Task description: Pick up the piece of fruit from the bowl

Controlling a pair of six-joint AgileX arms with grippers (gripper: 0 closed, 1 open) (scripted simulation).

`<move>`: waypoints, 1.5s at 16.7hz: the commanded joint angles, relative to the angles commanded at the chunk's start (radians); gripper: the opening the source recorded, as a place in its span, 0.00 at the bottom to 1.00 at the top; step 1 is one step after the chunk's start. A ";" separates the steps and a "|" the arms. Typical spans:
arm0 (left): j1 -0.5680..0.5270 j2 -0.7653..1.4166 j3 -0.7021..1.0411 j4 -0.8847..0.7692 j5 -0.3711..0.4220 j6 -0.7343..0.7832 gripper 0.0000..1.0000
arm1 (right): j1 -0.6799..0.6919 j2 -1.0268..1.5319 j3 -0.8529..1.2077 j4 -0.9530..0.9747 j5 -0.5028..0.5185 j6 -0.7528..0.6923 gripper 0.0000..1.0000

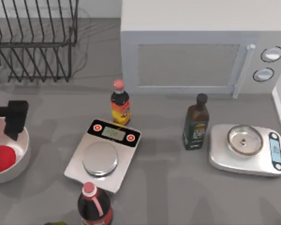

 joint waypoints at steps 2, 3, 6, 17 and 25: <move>0.000 0.042 0.032 -0.029 0.000 0.000 1.00 | 0.000 0.000 0.000 0.000 0.000 0.000 1.00; 0.000 0.047 0.036 -0.033 0.000 0.000 1.00 | 0.000 0.000 0.000 0.000 0.000 0.000 1.00; 0.000 0.047 0.036 -0.033 0.000 0.000 1.00 | 0.000 0.000 0.000 0.000 0.000 0.000 1.00; 0.002 0.210 -0.165 0.347 0.001 0.006 1.00 | 0.000 0.000 0.000 0.000 0.000 0.000 1.00; 0.003 0.240 -0.204 0.400 0.001 0.006 0.85 | 0.000 0.000 0.000 0.000 0.000 0.000 1.00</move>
